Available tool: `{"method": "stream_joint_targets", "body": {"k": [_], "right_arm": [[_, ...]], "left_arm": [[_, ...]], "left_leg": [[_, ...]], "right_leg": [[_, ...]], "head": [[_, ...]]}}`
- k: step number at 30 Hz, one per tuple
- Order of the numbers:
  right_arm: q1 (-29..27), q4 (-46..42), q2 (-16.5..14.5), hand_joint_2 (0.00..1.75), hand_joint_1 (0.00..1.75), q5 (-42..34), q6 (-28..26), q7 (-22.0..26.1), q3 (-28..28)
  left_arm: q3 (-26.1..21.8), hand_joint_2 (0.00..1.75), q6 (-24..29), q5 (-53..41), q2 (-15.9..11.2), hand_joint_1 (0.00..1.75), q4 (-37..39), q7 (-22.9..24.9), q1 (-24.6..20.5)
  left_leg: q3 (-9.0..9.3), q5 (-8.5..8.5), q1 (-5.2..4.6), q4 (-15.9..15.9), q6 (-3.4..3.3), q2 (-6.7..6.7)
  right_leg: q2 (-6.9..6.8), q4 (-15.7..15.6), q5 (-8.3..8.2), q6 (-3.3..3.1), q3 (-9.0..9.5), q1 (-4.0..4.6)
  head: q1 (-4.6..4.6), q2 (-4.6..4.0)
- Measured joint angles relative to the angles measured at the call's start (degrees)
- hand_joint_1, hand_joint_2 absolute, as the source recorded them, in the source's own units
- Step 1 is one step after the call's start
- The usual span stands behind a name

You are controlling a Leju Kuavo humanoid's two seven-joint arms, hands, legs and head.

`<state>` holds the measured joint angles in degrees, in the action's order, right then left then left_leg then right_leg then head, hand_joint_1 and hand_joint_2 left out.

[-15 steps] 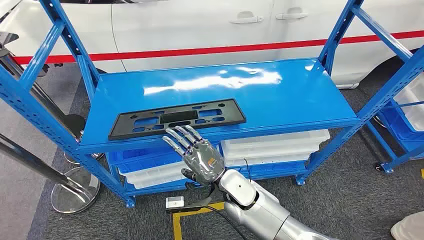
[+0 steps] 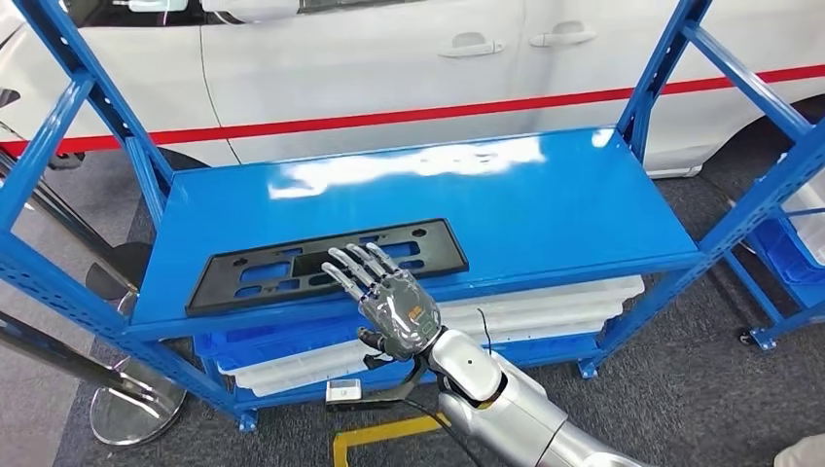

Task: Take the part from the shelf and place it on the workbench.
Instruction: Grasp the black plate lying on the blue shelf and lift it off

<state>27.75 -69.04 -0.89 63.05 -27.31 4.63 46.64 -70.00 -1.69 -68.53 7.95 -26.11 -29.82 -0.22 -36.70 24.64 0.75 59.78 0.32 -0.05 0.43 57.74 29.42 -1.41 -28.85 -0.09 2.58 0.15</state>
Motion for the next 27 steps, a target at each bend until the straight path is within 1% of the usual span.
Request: {"method": "stream_joint_targets", "body": {"k": [1,2,4,5,6,7,8,9,10,11,12,13,14,15,16,17,19,20,21,22,23,24,25,26,27], "right_arm": [[-0.01,0.03,0.00,1.75,0.00,0.11,0.21,0.00,0.02],[0.00,0.07,-0.01,1.75,0.00,0.27,0.42,0.00,0.04],[0.12,0.09,-0.02,1.75,0.00,0.70,0.69,-0.02,0.13],[0.23,0.11,-0.03,1.75,0.00,0.89,0.80,-0.04,0.18],[0.34,0.16,-0.03,1.75,0.00,1.05,0.96,-0.09,0.24],[0.38,0.27,-0.03,1.75,0.00,1.15,1.14,-0.15,0.31],[0.37,0.46,-0.02,1.75,0.00,1.22,1.30,-0.20,0.40],[0.31,0.75,0.01,1.75,0.00,1.28,1.44,-0.25,0.51],[0.24,1.07,0.03,1.75,0.00,1.33,1.52,-0.31,0.62],[0.21,1.38,0.04,1.75,0.00,1.38,1.57,-0.36,0.73],[0.25,1.66,0.05,1.75,0.00,1.40,1.59,-0.42,0.83],[0.35,1.88,0.04,1.75,0.00,1.43,1.64,-0.50,0.91],[0.53,2.16,0.04,1.75,0.00,1.45,1.78,-0.56,0.99],[0.74,2.43,0.03,1.75,0.00,1.50,1.99,-0.63,1.07],[0.92,2.69,0.02,1.75,0.00,1.56,2.23,-0.72,1.14],[1.05,2.93,0.02,1.75,0.00,1.62,2.45,-0.80,1.19],[1.21,3.31,-0.06,1.75,0.00,1.78,2.88,-0.98,1.25],[1.36,3.56,-0.14,1.75,0.00,1.87,3.13,-1.05,1.30],[1.60,3.86,-0.27,1.75,0.00,1.97,3.43,-1.14,1.39],[1.82,4.20,-0.42,1.75,0.00,2.04,3.74,-1.27,1.48],[2.02,4.59,-0.53,1.75,0.00,2.08,4.03,-1.41,1.57],[2.13,4.99,-0.61,1.75,0.00,2.09,4.27,-1.58,1.66],[2.17,5.37,-0.64,1.75,0.00,2.09,4.43,-1.74,1.73],[2.19,5.72,-0.66,1.75,0.00,2.09,4.52,-1.87,1.79],[2.25,6.01,-0.71,1.75,0.00,2.09,4.55,-1.98,1.83]], "left_arm": [[-0.02,0.00,0.26,-0.13,-0.12,0.00,0.20,-0.01,0.00],[-0.03,0.00,0.56,-0.26,-0.26,0.00,0.42,-0.02,-0.03],[-0.03,0.00,1.15,-0.48,-0.53,0.00,1.02,-0.09,-0.24],[-0.03,0.00,1.38,-0.56,-0.66,0.00,1.35,-0.13,-0.42],[-0.03,0.00,1.59,-0.67,-0.80,0.00,1.72,-0.15,-0.62],[-0.03,0.00,1.75,-0.80,-0.97,0.00,2.04,-0.17,-0.81],[-0.03,0.00,1.90,-0.94,-1.14,0.00,2.35,-0.17,-0.96],[-0.03,0.00,2.08,-1.06,-1.32,0.00,2.67,-0.18,-1.07],[-0.03,0.00,2.24,-1.14,-1.49,0.00,3.00,-0.18,-1.13],[-0.03,0.00,2.39,-1.20,-1.62,0.00,3.32,-0.18,-1.13],[-0.03,0.00,2.50,-1.25,-1.72,0.00,3.63,-0.18,-1.13],[-0.03,0.00,2.56,-1.28,-1.80,0.00,3.93,-0.18,-1.16],[-0.03,0.00,2.60,-1.30,-1.86,0.00,4.25,-0.18,-1.24],[-0.03,0.00,2.65,-1.32,-1.98,0.00,4.53,-0.18,-1.34],[-0.03,0.00,2.73,-1.34,-2.09,0.00,4.78,-0.17,-1.44],[-0.03,0.00,2.79,-1.37,-2.20,0.00,4.99,-0.16,-1.51],[-0.03,0.00,2.88,-1.47,-2.39,0.00,5.29,-0.13,-1.62],[-0.03,0.00,2.91,-1.56,-2.50,0.00,5.49,-0.11,-1.73],[-0.03,0.00,2.96,-1.64,-2.64,0.00,5.69,-0.10,-1.85],[-0.03,0.00,3.02,-1.73,-2.80,0.00,5.87,-0.09,-1.95],[-0.03,0.00,3.10,-1.80,-2.93,0.00,6.06,-0.07,-2.04],[-0.03,0.00,3.16,-1.84,-3.03,0.00,6.21,-0.05,-2.08],[-0.03,0.00,3.21,-1.88,-3.10,0.00,6.36,-0.03,-2.08],[-0.03,0.00,3.25,-1.91,-3.14,0.00,6.52,-0.02,-2.07],[-0.03,0.00,3.27,-1.92,-3.17,0.00,6.65,-0.02,-2.06]], "left_leg": [[0.21,-1.12,-0.16,-1.05,-0.47,0.03],[0.28,-1.01,-0.33,-1.11,-0.91,0.01],[0.90,-1.17,-0.20,-1.36,-1.55,-0.06],[1.27,-1.04,-0.10,-1.59,-1.84,-0.07],[1.65,-0.89,0.01,-1.82,-2.16,-0.07],[1.94,-0.65,0.02,-1.92,-2.46,-0.06],[2.15,-0.36,0.01,-1.92,-2.68,-0.06],[2.35,-0.07,-0.01,-1.90,-2.78,-0.08],[2.61,0.27,-0.02,-1.86,-2.80,-0.12],[2.99,0.64,-0.03,-1.81,-2.75,-0.17],[3.47,1.04,-0.03,-1.74,-2.68,-0.23],[3.95,1.47,-0.04,-1.67,-2.56,-0.29],[4.36,1.92,-0.16,-1.54,-2.35,-0.35],[4.58,2.27,-0.25,-1.43,-2.10,-0.40],[4.67,2.50,-0.34,-1.39,-1.83,-0.43],[4.72,2.64,-0.42,-1.44,-1.51,-0.44],[4.85,2.98,-0.33,-1.49,-0.88,-0.36],[4.62,3.61,-0.26,-0.77,-0.56,-0.32],[3.82,4.76,-0.19,1.10,-0.28,-0.30],[2.40,6.30,-0.10,4.03,-0.04,-0.28],[0.45,8.00,-0.09,7.82,0.21,-0.27],[-1.59,9.33,-0.07,11.55,0.42,-0.27],[-3.05,9.69,-0.04,13.93,0.57,-0.27],[-3.60,8.97,-0.01,14.39,0.66,-0.26],[-3.01,7.19,0.03,12.54,0.67,-0.25]], "right_leg": [[0.06,0.05,0.43,0.37,0.18,0.04],[0.13,0.05,0.76,0.76,0.38,0.09],[0.08,0.23,1.53,1.48,0.69,0.01],[0.00,1.34,2.28,1.77,0.36,-0.03],[-0.07,3.60,3.40,2.03,-0.69,-0.09],[-0.13,6.99,4.76,2.20,-2.58,-0.18],[-0.14,11.02,6.12,2.34,-5.20,-0.23],[-0.14,14.50,6.85,2.46,-7.78,-0.29],[-0.15,16.47,6.53,2.53,-9.73,-0.34],[-0.15,16.26,4.94,2.53,-10.64,-0.37],[-0.15,13.90,2.31,2.45,-10.40,-0.41],[-0.16,10.21,-0.75,2.26,-9.44,-0.42],[-0.15,6.66,-3.03,2.02,-8.30,-0.30],[-0.16,3.93,-4.27,1.74,-7.37,-0.18],[-0.15,2.37,-4.66,1.46,-6.87,-0.03],[-0.13,1.91,-4.33,1.20,-6.68,0.14],[-0.06,1.29,-4.28,0.61,-6.36,-0.02],[-0.07,0.96,-4.33,0.25,-6.10,-0.15],[-0.11,0.63,-4.38,-0.07,-5.83,-0.30],[-0.20,0.46,-4.34,-0.33,-5.64,-0.32],[-0.28,0.42,-4.25,-0.55,-5.55,-0.29],[-0.35,0.47,-4.15,-0.67,-5.50,-0.25],[-0.40,0.55,-4.03,-0.74,-5.45,-0.22],[-0.41,0.66,-3.88,-0.74,-5.38,-0.21],[-0.39,0.82,-3.69,-0.68,-5.26,-0.23]], "head": [[-0.01,0.00],[-0.01,0.00],[-0.01,0.00],[0.01,0.00],[0.01,0.00],[0.01,0.00],[0.01,0.00],[0.01,0.00],[0.01,0.00],[0.01,0.00],[0.01,0.00],[0.01,0.00],[0.02,0.00],[0.01,0.00],[0.01,0.00],[0.00,0.00],[0.00,0.00],[-0.01,0.00],[-0.01,0.00],[-0.02,0.00],[-0.02,0.00],[-0.02,0.00],[-0.02,0.00],[-0.02,0.00],[-0.03,0.00]]}}
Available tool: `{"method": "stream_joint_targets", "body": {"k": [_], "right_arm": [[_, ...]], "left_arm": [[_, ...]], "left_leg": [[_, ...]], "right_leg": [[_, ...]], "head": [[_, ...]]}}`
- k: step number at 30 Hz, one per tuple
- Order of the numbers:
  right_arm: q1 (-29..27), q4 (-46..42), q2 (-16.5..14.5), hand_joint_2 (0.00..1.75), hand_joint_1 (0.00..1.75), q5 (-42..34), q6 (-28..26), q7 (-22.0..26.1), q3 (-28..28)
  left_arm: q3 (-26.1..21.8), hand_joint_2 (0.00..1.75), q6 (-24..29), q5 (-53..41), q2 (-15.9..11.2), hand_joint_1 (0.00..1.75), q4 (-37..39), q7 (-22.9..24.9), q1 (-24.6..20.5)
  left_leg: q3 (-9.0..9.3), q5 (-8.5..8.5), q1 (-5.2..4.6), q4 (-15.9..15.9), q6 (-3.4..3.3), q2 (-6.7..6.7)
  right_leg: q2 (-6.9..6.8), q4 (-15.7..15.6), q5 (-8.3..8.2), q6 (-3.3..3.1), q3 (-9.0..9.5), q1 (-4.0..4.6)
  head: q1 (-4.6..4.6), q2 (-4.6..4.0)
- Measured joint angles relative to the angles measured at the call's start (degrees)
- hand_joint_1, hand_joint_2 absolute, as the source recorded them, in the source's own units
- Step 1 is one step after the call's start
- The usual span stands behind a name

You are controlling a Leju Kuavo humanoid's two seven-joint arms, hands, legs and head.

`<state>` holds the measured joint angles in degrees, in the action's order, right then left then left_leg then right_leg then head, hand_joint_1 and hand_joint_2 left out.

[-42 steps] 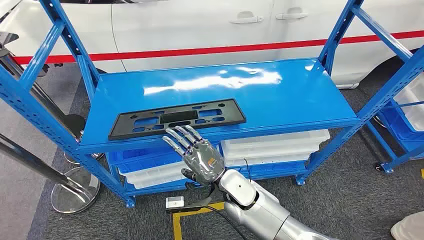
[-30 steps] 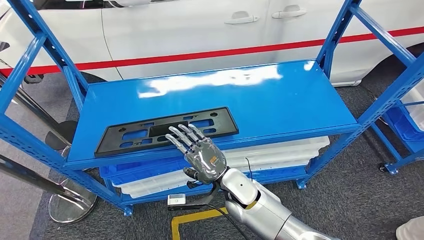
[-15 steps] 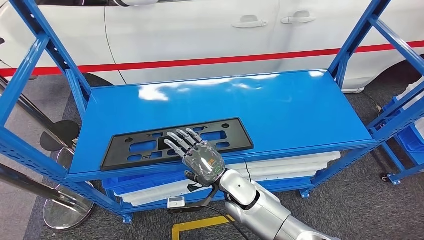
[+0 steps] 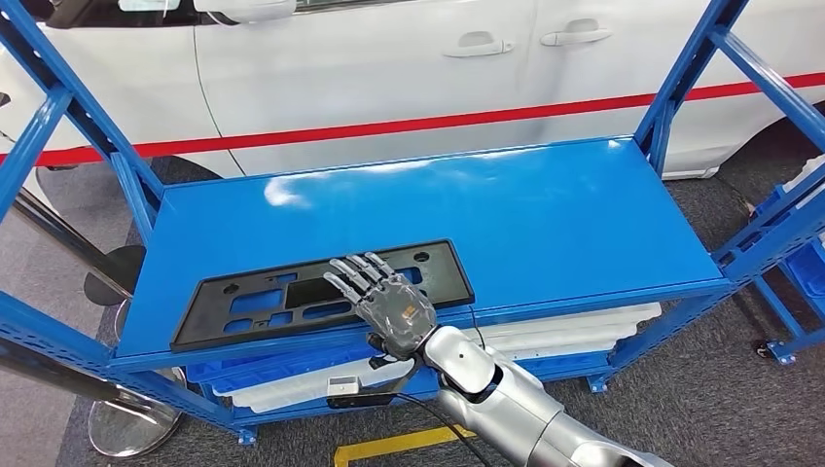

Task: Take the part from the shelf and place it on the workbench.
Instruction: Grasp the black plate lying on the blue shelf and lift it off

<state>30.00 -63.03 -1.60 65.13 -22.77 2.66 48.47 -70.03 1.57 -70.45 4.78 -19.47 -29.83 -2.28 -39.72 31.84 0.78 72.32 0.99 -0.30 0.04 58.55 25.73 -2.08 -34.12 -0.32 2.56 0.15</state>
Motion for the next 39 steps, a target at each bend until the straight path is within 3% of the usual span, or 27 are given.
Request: {"method": "stream_joint_targets", "body": {"k": [2,4,8,9,11,13,14,15,17,19,22,24,27,28,29,30,31,32,34,36,39], "right_arm": [[0.33,0.53,-0.26,1.75,0.00,-0.03,0.18,-0.14,0.04],[0.87,1.06,-0.62,1.75,0.00,-0.12,0.54,-0.28,0.05],[1.47,1.88,-1.09,1.75,0.00,-0.20,0.93,-0.62,0.08],[1.67,2.10,-1.23,1.75,0.00,-0.22,0.99,-0.74,0.09],[1.97,2.63,-1.51,1.75,0.07,-0.30,1.18,-0.91,0.12],[1.97,3.27,-1.68,1.75,0.75,-0.39,1.34,-1.02,0.19],[1.94,3.62,-1.75,1.75,1.19,-0.56,1.43,-1.05,0.23],[1.96,3.96,-1.86,1.75,1.55,-0.83,1.59,-1.06,0.27],[2.12,4.60,-2.17,1.75,1.75,-1.58,1.95,-1.08,0.31],[2.32,5.14,-2.50,1.75,1.75,-2.25,2.41,-1.06,0.32],[2.54,6.00,-2.74,1.75,1.75,-2.99,3.41,-1.16,0.33],[2.74,6.49,-2.86,1.75,1.75,-3.10,3.74,-1.19,0.33],[2.93,7.17,-3.08,1.75,1.75,-3.11,3.93,-1.19,0.33],[2.94,7.36,-3.11,1.75,1.75,-3.12,3.95,-1.21,0.33],[2.99,7.53,-3.11,1.75,1.75,-3.13,3.98,-1.24,0.33],[3.07,7.66,-3.11,1.75,1.75,-3.10,4.02,-1.27,0.34],[3.19,7.77,-3.13,1.75,1.75,-3.08,4.07,-1.31,0.34],[3.35,7.86,-3.13,1.75,1.75,-3.06,4.10,-1.34,0.35],[3.70,8.06,-3.14,1.75,1.75,-3.04,4.11,-1.41,0.36],[3.94,8.26,-3.13,1.75,1.75,-3.03,4.13,-1.51,0.36],[4.20,8.40,-3.10,1.75,1.75,-3.02,4.49,-1.68,0.35]], "left_arm": [[0.00,0.00,0.08,-0.10,-0.08,0.00,0.18,0.01,-0.09],[0.01,0.00,0.17,-0.24,-0.15,0.00,0.28,0.02,-0.26],[0.03,0.00,0.24,-0.32,-0.20,0.00,0.57,0.02,-0.29],[0.03,0.00,0.23,-0.33,-0.19,0.00,0.62,0.01,-0.34],[0.05,0.00,0.20,-0.37,-0.17,0.00,0.72,0.00,-0.50],[0.08,0.00,0.17,-0.45,-0.14,0.00,0.85,0.00,-0.59],[0.09,0.00,0.17,-0.47,-0.11,0.00,0.92,-0.02,-0.59],[0.11,0.00,0.16,-0.49,-0.08,0.00,0.97,-0.05,-0.59],[0.16,0.00,0.13,-0.48,0.04,0.00,1.02,-0.15,-0.61],[0.19,0.00,0.14,-0.45,0.13,0.00,1.02,-0.18,-0.66],[0.20,0.00,0.25,-0.38,0.18,0.00,1.03,-0.14,-0.65],[0.20,0.00,0.26,-0.37,0.27,0.00,1.05,-0.13,-0.64],[0.20,0.00,0.26,-0.33,0.30,0.00,1.07,-0.13,-0.58],[0.20,0.00,0.26,-0.32,0.31,0.00,1.07,-0.11,-0.49],[0.20,0.00,0.26,-0.32,0.32,0.00,1.08,-0.09,-0.38],[0.20,0.00,0.26,-0.32,0.34,0.00,1.09,-0.08,-0.28],[0.20,0.00,0.26,-0.32,0.36,0.00,1.10,-0.07,-0.20],[0.20,0.00,0.26,-0.32,0.36,0.00,1.11,-0.07,-0.17],[0.19,0.00,0.26,-0.31,0.35,0.00,1.11,-0.08,-0.20],[0.17,0.00,0.26,-0.29,0.38,0.00,1.11,-0.08,-0.16],[0.15,0.00,0.20,-0.17,0.56,0.00,1.12,-0.09,-0.06]], "left_leg": [[3.36,-4.17,0.01,-7.64,-0.21,0.04],[5.69,-5.84,-0.16,-12.79,-0.76,-0.01],[6.14,-6.08,-0.08,-14.05,-2.15,-0.01],[6.25,-6.24,0.09,-14.32,-2.53,0.05],[6.34,-6.36,0.19,-14.56,-3.01,0.17],[6.33,-6.31,0.18,-14.51,-3.13,0.20],[6.35,-6.26,0.17,-14.46,-3.12,0.17],[6.42,-6.20,0.18,-14.39,-3.06,0.12],[6.63,-5.95,0.16,-14.22,-2.76,0.01],[6.68,-5.69,-0.01,-14.02,-2.25,-0.04],[6.73,-5.54,-0.05,-14.18,-1.24,-0.04],[6.25,-4.39,0.10,-12.76,-0.60,0.01],[1.83,0.56,0.20,-3.29,0.00,0.06],[0.22,1.62,0.20,-0.11,0.12,0.06],[-0.60,1.62,0.20,1.38,0.15,0.06],[-0.37,0.53,0.20,0.70,0.08,0.06],[0.91,-1.41,0.18,-2.06,-0.10,0.06],[2.83,-3.48,0.13,-6.13,-0.42,0.06],[6.00,-5.73,-0.14,-12.61,-1.12,0.07],[6.87,-5.78,-0.45,-14.29,-1.62,0.06],[7.33,-6.39,-0.12,-15.26,-2.54,0.24]], "right_leg": [[0.06,0.35,0.46,0.30,0.28,0.06],[0.18,0.64,0.75,0.80,0.29,0.25],[0.22,0.97,1.16,1.91,0.12,0.24],[0.21,2.34,2.13,2.18,-0.48,0.21],[0.19,8.41,5.46,2.57,-3.33,0.05],[0.17,15.06,7.89,2.80,-6.71,-0.11],[0.15,16.08,7.61,2.84,-7.35,-0.16],[0.14,14.77,6.23,2.79,-6.85,-0.19],[0.11,7.37,2.25,2.41,-3.37,-0.21],[0.11,1.67,0.34,2.00,-0.70,0.01],[0.22,0.47,0.27,1.27,-0.24,0.20],[0.19,-0.11,0.00,0.50,0.09,0.04],[0.06,-0.37,-0.06,-0.12,0.27,0.07],[0.04,-0.32,-0.01,-0.20,0.26,0.15],[0.03,-0.24,0.07,-0.25,0.28,0.22],[0.06,-0.13,0.18,-0.27,0.34,0.26],[0.09,-0.03,0.31,-0.24,0.47,0.31],[0.12,0.05,0.45,-0.17,0.64,0.34],[0.18,0.17,0.68,0.19,0.83,0.55],[0.24,0.07,0.66,0.75,0.87,0.59],[0.26,0.80,1.33,1.69,0.76,0.55]], "head": [[0.01,0.00],[0.02,0.00],[0.02,0.00],[0.02,0.00],[0.04,0.00],[0.04,0.00],[0.03,0.00],[0.03,0.00],[0.03,0.00],[0.03,0.00],[0.03,0.00],[0.03,0.00],[0.02,0.00],[0.01,0.00],[0.02,0.00],[0.01,0.00],[0.01,0.00],[0.02,0.00],[0.02,0.00],[0.02,0.00],[0.03,0.00]]}}
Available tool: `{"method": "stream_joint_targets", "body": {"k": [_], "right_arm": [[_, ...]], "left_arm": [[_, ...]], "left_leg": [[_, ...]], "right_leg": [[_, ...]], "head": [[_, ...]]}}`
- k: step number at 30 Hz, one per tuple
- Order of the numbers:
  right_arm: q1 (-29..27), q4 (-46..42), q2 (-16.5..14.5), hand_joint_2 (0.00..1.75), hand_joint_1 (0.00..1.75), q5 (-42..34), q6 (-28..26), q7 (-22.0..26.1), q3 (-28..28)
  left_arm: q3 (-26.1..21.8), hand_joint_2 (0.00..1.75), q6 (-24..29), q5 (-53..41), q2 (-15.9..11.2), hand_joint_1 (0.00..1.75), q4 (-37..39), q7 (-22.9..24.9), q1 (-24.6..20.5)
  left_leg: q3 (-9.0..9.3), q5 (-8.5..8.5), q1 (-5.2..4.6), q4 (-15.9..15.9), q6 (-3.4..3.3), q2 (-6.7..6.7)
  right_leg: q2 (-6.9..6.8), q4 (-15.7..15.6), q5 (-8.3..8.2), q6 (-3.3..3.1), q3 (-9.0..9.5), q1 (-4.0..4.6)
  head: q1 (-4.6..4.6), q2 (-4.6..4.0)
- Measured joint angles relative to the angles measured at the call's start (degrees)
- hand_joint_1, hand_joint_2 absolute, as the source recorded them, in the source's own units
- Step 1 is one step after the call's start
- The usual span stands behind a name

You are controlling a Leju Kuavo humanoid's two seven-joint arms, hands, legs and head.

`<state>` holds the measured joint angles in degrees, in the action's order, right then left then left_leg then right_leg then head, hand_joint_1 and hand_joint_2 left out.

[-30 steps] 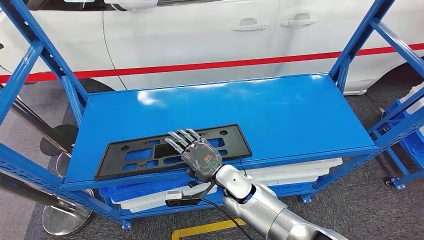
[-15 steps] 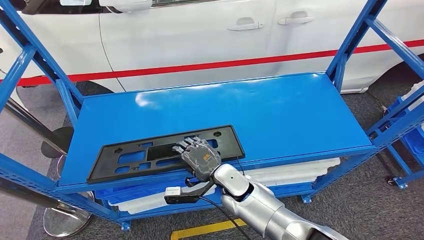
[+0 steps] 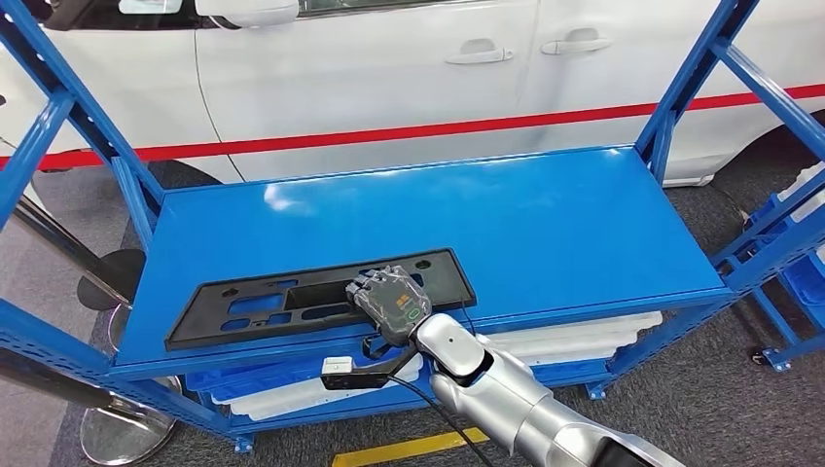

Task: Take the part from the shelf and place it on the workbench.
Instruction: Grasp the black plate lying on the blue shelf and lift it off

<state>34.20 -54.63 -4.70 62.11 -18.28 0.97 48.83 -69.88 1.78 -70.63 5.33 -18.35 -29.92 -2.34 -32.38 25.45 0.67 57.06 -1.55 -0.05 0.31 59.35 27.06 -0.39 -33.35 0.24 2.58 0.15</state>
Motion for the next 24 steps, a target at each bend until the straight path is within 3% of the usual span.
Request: {"method": "stream_joint_targets", "body": {"k": [1,4,5,6,9,12,14,15,17,19,21,22,23,24], "right_arm": [[0.10,0.04,0.02,1.75,1.75,-0.03,0.42,-0.10,0.00],[0.04,0.27,0.07,1.75,1.75,-0.21,1.72,-0.36,0.00],[-0.01,0.33,0.08,1.75,1.75,-0.25,1.90,-0.38,0.01],[-0.02,0.37,0.09,1.75,1.75,-0.26,1.96,-0.38,0.01],[0.03,0.38,0.09,1.75,1.75,-0.26,2.04,-0.38,0.02],[0.04,0.38,0.09,1.75,1.75,-0.26,2.04,-0.38,0.02],[0.11,0.38,0.09,1.75,1.75,-0.32,2.16,-0.38,0.02],[0.13,0.27,0.05,1.75,1.75,-1.30,2.51,-0.10,0.00],[-1.13,-3.44,-0.07,1.75,1.75,-12.68,3.25,4.27,-1.41],[-4.00,-11.00,-0.16,1.75,1.75,-30.70,3.19,11.20,-3.83],[-7.50,-19.18,-0.17,1.75,1.75,-45.43,2.85,15.80,-6.02],[-9.41,-23.27,-0.15,1.75,1.75,-52.06,2.92,17.37,-7.23],[-11.24,-27.08,-0.09,1.75,1.75,-57.63,3.07,18.49,-8.49],[-12.91,-30.94,-0.02,1.75,1.75,-62.44,3.32,19.39,-9.94]], "left_arm": [[-0.01,0.00,-0.04,0.05,0.10,0.00,0.01,0.01,-0.02],[-0.07,0.00,-0.12,0.19,0.39,0.00,0.01,0.08,0.00],[-0.10,0.00,-0.14,0.22,0.48,0.00,0.01,0.10,0.03],[-0.11,0.00,-0.16,0.22,0.58,0.00,0.01,0.11,0.06],[-0.13,0.00,-0.20,0.22,0.80,0.00,0.01,0.11,0.06],[-0.13,0.00,-0.20,0.22,0.81,0.00,0.01,0.11,0.06],[-0.13,0.00,-0.22,0.22,0.87,0.00,0.01,0.11,0.06],[-0.15,0.00,-0.25,0.27,0.91,0.00,0.01,0.19,0.06],[-0.61,0.00,-0.39,0.79,1.37,0.00,-0.03,0.42,0.29],[-1.45,0.00,-0.52,1.46,1.98,0.00,-0.20,0.25,0.71],[-2.21,0.00,-0.51,1.70,2.41,0.00,-0.44,-0.49,1.04],[-2.55,0.00,-0.46,1.74,2.63,0.00,-0.53,-0.89,1.15],[-2.84,0.00,-0.35,1.76,2.83,0.00,-0.57,-1.19,1.23],[-3.10,0.00,-0.17,1.80,3.02,0.00,-0.58,-1.44,1.29]], "left_leg": [[0.16,-0.23,0.20,-0.38,-0.33,0.11],[0.09,-0.37,0.32,-0.56,-0.72,0.29],[0.06,-0.34,0.34,-0.51,-0.70,0.31],[0.08,-0.30,0.37,-0.46,-0.65,0.30],[0.24,-0.18,0.46,-0.35,-0.46,0.23],[0.26,-0.16,0.47,-0.32,-0.43,0.21],[0.31,0.00,0.49,-0.12,-0.18,0.12],[0.27,0.11,0.44,0.05,0.28,0.03],[-0.64,2.06,0.56,2.60,1.58,-0.05],[-3.48,6.09,0.76,9.41,2.53,-0.04],[-6.46,8.63,0.78,15.93,2.69,-0.05],[-6.83,8.36,0.77,16.66,2.66,-0.05],[-6.13,7.02,0.77,15.11,2.55,-0.04],[-4.42,4.95,0.77,11.52,2.35,-0.03]], "right_leg": [[-0.01,1.90,1.27,0.31,-0.81,-0.02],[-0.04,12.49,6.49,1.06,-5.93,-0.53],[-0.06,14.64,6.91,1.28,-7.02,-0.76],[-0.11,14.61,6.15,1.45,-7.03,-0.98],[-0.22,10.21,2.81,1.65,-4.80,-1.35],[-0.23,9.35,2.37,1.65,-4.36,-1.38],[-0.31,5.01,0.65,1.58,-2.19,-1.49],[-0.30,2.58,-0.02,1.27,-1.06,-1.37],[-0.30,-0.91,-0.77,-0.21,0.55,-1.20],[-0.29,-1.57,-0.89,-1.47,0.87,-1.04],[-0.29,-1.50,-0.80,-1.62,0.86,-0.82],[-0.31,-1.44,-0.72,-1.60,0.87,-0.76],[-0.34,-1.34,-0.64,-1.50,0.88,-0.73],[-0.38,-1.20,-0.52,-1.36,0.89,-0.72]], "head": [[0.01,0.00],[0.01,0.00],[0.01,0.00],[0.01,0.00],[0.02,0.00],[0.02,0.00],[0.02,0.00],[0.01,0.00],[-0.01,0.00],[-0.01,0.00],[-0.01,0.00],[-0.01,0.00],[-0.01,0.00],[-0.01,0.00]]}}
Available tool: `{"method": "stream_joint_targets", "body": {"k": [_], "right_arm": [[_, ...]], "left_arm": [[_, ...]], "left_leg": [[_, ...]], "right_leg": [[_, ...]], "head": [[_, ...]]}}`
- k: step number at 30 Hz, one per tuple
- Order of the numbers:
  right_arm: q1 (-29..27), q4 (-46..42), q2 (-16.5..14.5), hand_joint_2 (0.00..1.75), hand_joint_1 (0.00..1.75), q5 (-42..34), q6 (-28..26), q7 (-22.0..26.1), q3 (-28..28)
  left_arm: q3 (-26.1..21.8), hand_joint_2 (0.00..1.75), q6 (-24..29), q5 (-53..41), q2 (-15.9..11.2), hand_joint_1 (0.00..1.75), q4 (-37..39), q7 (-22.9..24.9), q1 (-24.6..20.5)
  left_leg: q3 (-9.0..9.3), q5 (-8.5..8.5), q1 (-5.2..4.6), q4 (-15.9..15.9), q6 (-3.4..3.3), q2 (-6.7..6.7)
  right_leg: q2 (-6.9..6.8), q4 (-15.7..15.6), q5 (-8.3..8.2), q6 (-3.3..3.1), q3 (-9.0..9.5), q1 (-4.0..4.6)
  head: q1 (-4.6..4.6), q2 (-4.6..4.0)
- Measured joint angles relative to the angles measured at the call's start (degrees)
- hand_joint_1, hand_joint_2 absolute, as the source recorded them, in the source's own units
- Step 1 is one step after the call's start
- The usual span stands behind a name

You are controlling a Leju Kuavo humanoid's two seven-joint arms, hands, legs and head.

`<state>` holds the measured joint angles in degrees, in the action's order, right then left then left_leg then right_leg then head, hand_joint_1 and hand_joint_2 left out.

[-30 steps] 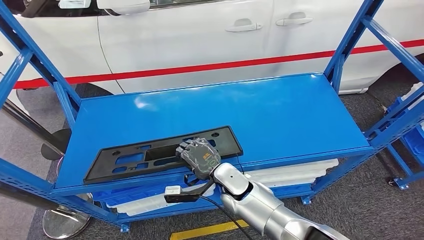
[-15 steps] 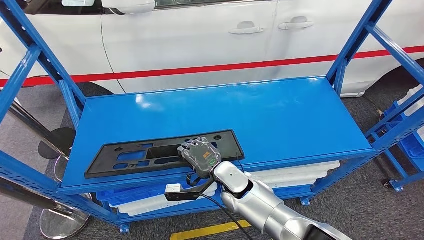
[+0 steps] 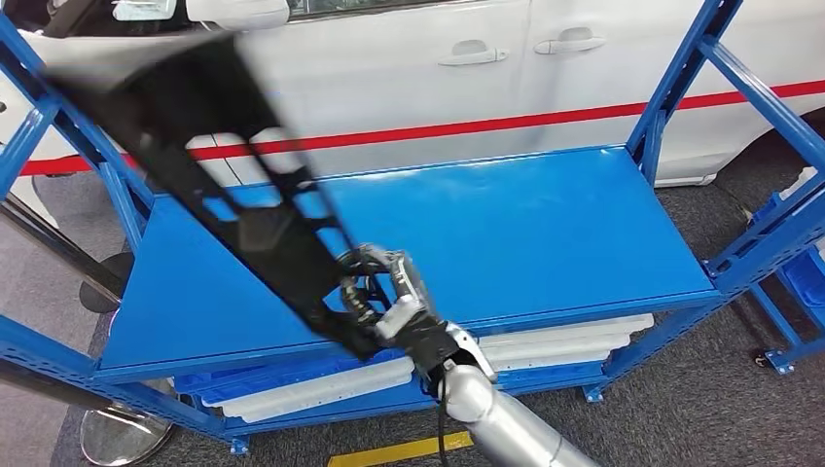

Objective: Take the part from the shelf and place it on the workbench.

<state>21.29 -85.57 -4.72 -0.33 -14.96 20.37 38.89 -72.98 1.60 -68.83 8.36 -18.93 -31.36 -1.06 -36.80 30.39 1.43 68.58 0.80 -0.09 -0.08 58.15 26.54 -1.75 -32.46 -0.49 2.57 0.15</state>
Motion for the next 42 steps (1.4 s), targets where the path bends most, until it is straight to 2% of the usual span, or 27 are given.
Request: {"method": "stream_joint_targets", "body": {"k": [2,3,6,8,9,11,12,13,14,16,17,18,19,22,24,27,28,29,30,32,33,34,37,38,39,40,42], "right_arm": [[-2.49,-6.64,0.24,1.75,1.75,-6.14,0.43,1.50,-2.87],[-3.46,-9.41,0.38,1.75,1.75,-7.88,0.58,2.11,-4.17],[-6.77,-15.10,0.87,1.75,1.75,-10.83,0.61,3.41,-7.08],[-8.89,-17.67,1.42,1.75,1.75,-13.16,0.73,3.90,-8.93],[-9.74,-18.46,1.78,1.75,1.75,-14.08,0.84,4.04,-9.71],[-11.35,-19.37,2.55,1.75,1.75,-14.86,0.78,4.22,-10.93],[-12.20,-19.56,2.85,1.75,1.75,-14.59,0.27,4.25,-11.28],[-13.11,-19.66,3.11,1.75,1.75,-14.03,-0.62,4.24,-11.55],[-14.02,-19.70,3.32,1.75,1.75,-13.34,-1.67,4.23,-11.72],[-15.86,-19.70,3.83,1.75,1.75,-12.44,-2.93,4.33,-11.88],[-16.84,-19.66,4.13,1.75,1.75,-12.30,-2.96,4.50,-11.92],[-17.91,-19.62,4.45,1.75,1.75,-12.25,-2.80,4.77,-11.92],[-19.08,-19.56,4.75,1.75,1.75,-12.24,-2.65,5.05,-11.94],[-22.32,-19.15,5.40,1.75,1.75,-12.16,-2.52,5.36,-11.98],[-23.86,-18.82,5.60,1.75,1.75,-11.50,-2.53,5.16,-11.99],[-26.02,-18.42,5.78,1.75,1.75,-10.00,-2.46,5.11,-12.04],[-26.65,-18.34,5.82,1.75,1.75,-9.64,-2.38,5.21,-12.08],[-27.16,-18.29,5.88,1.75,1.75,-9.34,-2.27,5.33,-12.14],[-27.57,-18.28,5.93,1.75,1.75,-9.09,-2.15,5.46,-12.20],[-28.09,-18.34,6.00,1.75,1.75,-8.73,-1.98,5.68,-12.29],[-28.25,-18.44,6.02,1.75,1.75,-8.59,-1.91,5.76,-12.33],[-28.35,-18.56,6.04,1.75,1.75,-8.48,-1.83,5.82,-12.36],[-28.69,-19.05,6.12,1.75,1.75,-8.26,-1.47,6.03,-12.43],[-28.81,-19.28,6.15,1.75,1.75,-8.21,-1.33,6.12,-12.50],[-28.88,-19.52,6.17,1.75,1.75,-8.17,-1.18,6.18,-12.58],[-28.92,-19.69,6.19,1.75,1.75,-8.12,-0.99,6.22,-12.68],[-29.02,-19.84,6.21,1.75,1.75,-8.07,-0.68,6.23,-12.82]], "left_arm": [[-0.45,0.00,0.44,0.06,0.27,0.00,0.00,-0.25,0.07],[-0.71,0.44,0.64,0.10,0.40,0.00,0.00,-0.31,0.07],[-1.28,1.75,1.40,0.18,0.78,0.00,0.01,-0.49,0.00],[-1.37,1.75,2.02,-0.01,1.05,0.00,0.02,-0.79,-0.15],[-1.38,1.75,2.22,-0.12,1.17,0.00,0.02,-0.91,-0.24],[-1.40,1.75,2.41,-0.21,1.25,0.00,0.02,-1.06,-0.38],[-1.44,1.75,2.45,-0.17,1.26,0.00,0.02,-1.10,-0.42],[-1.50,1.75,2.46,-0.02,1.26,0.00,0.03,-1.16,-0.47],[-1.61,1.75,2.46,0.16,1.27,0.00,0.06,-1.24,-0.53],[-1.92,1.75,2.53,0.58,1.37,0.00,0.17,-1.35,-0.73],[-2.13,1.75,2.66,0.78,1.42,0.00,0.22,-1.38,-0.87],[-2.36,1.75,2.82,1.04,1.46,0.00,0.26,-1.38,-1.00],[-2.58,1.75,3.00,1.30,1.48,0.00,0.28,-1.37,-1.13],[-2.98,1.75,3.46,1.29,1.49,0.00,0.34,-1.26,-1.33],[-3.02,1.75,3.56,1.08,1.51,0.00,0.40,-1.14,-1.45],[-3.02,1.75,3.49,1.02,1.54,0.00,0.52,-0.96,-1.58],[-3.02,1.75,3.56,0.98,1.54,0.00,0.52,-0.95,-1.58],[-3.02,1.75,3.64,0.92,1.53,0.00,0.52,-0.93,-1.59],[-3.02,1.75,3.73,0.81,1.52,0.00,0.52,-0.93,-1.61],[-3.02,1.75,3.80,0.54,1.43,0.00,0.52,-0.92,-1.78],[-3.02,1.75,3.80,0.42,1.38,0.00,0.54,-0.91,-1.94],[-3.02,1.75,3.80,0.36,1.32,0.00,0.55,-0.89,-2.08],[-3.02,1.75,3.80,0.33,1.23,0.00,0.57,-0.85,-2.21],[-3.02,1.75,3.78,0.33,1.21,0.00,0.57,-0.83,-2.21],[-3.02,1.75,3.74,0.34,1.19,0.00,0.57,-0.80,-2.25],[-3.02,1.75,3.70,0.35,1.16,0.00,0.57,-0.76,-2.28],[-3.02,1.75,3.67,0.37,1.10,0.00,0.57,-0.69,-2.32]], "left_leg": [[3.60,-2.87,-0.12,-7.49,-0.50,-0.05],[4.64,-3.43,-0.26,-9.68,-0.71,-0.06],[4.92,-3.60,-0.48,-10.74,-1.48,-0.05],[5.07,-4.04,-0.25,-11.32,-2.36,0.05],[5.13,-4.22,-0.13,-11.55,-2.73,0.12],[5.05,-4.24,-0.28,-11.56,-3.05,0.22],[5.02,-4.23,-0.32,-11.53,-3.06,0.25],[5.01,-4.19,-0.35,-11.50,-3.05,0.26],[5.05,-4.15,-0.35,-11.45,-3.02,0.23],[5.18,-3.91,-0.33,-11.23,-2.76,0.11],[5.18,-3.72,-0.44,-11.01,-2.51,0.04],[5.15,-3.56,-0.55,-10.84,-2.20,-0.03],[5.12,-3.48,-0.64,-10.72,-1.89,-0.08],[5.14,-3.35,-0.56,-10.57,-0.96,-0.12],[4.13,-1.03,-0.46,-7.95,-0.44,-0.08],[0.04,5.13,-0.36,2.57,-0.01,-0.04],[-0.69,5.96,-0.35,4.90,-0.02,-0.04],[-0.42,5.69,-0.36,5.15,-0.14,-0.04],[1.03,4.44,-0.40,3.09,-0.38,-0.04],[5.91,1.29,-0.72,-5.17,-1.25,-0.04],[7.78,0.24,-0.94,-8.64,-1.64,0.00],[8.81,-0.25,-1.16,-10.74,-1.95,0.03],[8.72,-1.28,-1.37,-11.84,-2.52,0.16],[8.59,-1.90,-1.25,-12.20,-2.81,0.28],[8.31,-2.56,-1.07,-12.55,-3.19,0.45],[7.87,-3.19,-0.90,-12.76,-3.47,0.62],[6.47,-4.09,-0.99,-12.57,-3.79,0.77]], "right_leg": [[0.01,0.35,0.23,0.41,-0.14,0.09],[0.06,0.48,0.27,0.68,-0.27,0.14],[0.12,0.48,0.21,1.73,-0.45,0.09],[0.12,2.24,1.49,2.31,-1.14,0.07],[0.12,4.60,2.97,2.51,-2.19,0.07],[0.14,11.80,6.59,2.77,-5.71,0.01],[0.13,14.91,7.65,2.90,-7.30,-0.05],[0.12,16.42,7.68,2.99,-8.15,-0.14],[0.11,15.69,6.58,3.02,-7.88,-0.26],[0.05,8.40,2.60,2.92,-4.43,-0.49],[0.03,4.65,1.16,2.79,-2.63,-0.45],[0.03,2.01,0.34,2.59,-1.38,-0.42],[0.04,0.80,0.17,2.35,-0.84,-0.31],[0.10,0.71,-0.12,1.37,-0.94,-0.19],[0.01,0.37,-0.52,0.65,-1.11,-0.39],[-0.16,0.43,-0.91,0.05,-1.84,-0.19],[-0.20,0.53,-1.03,-0.05,-2.12,-0.05],[-0.20,0.63,-1.16,-0.10,-2.37,0.07],[-0.17,0.72,-1.30,-0.10,-2.55,0.18],[-0.09,0.82,-1.64,0.10,-2.72,0.38],[-0.06,0.85,-1.85,0.32,-2.78,0.44],[-0.08,0.87,-2.08,0.61,-2.85,0.42],[-0.15,0.71,-2.78,1.81,-2.97,0.13],[-0.11,1.04,-2.26,2.19,-3.17,0.09],[-0.05,2.19,-0.87,2.50,-3.64,0.07],[0.01,4.50,1.43,2.78,-4.46,0.00],[0.05,11.39,6.56,3.32,-6.51,-0.20]], "head": [[0.01,0.00],[0.01,0.00],[0.00,0.00],[0.01,0.00],[0.02,0.00],[0.02,0.00],[0.02,0.00],[0.01,0.00],[0.02,0.00],[0.02,0.00],[0.02,0.00],[0.01,0.00],[0.01,0.00],[0.01,0.00],[-0.01,0.00],[-0.02,0.00],[-0.02,0.00],[-0.01,0.00],[-0.01,0.00],[-0.01,0.00],[0.00,0.00],[0.00,0.00],[0.01,0.00],[0.01,0.00],[0.01,0.00],[0.02,0.00],[0.01,0.00]]}}
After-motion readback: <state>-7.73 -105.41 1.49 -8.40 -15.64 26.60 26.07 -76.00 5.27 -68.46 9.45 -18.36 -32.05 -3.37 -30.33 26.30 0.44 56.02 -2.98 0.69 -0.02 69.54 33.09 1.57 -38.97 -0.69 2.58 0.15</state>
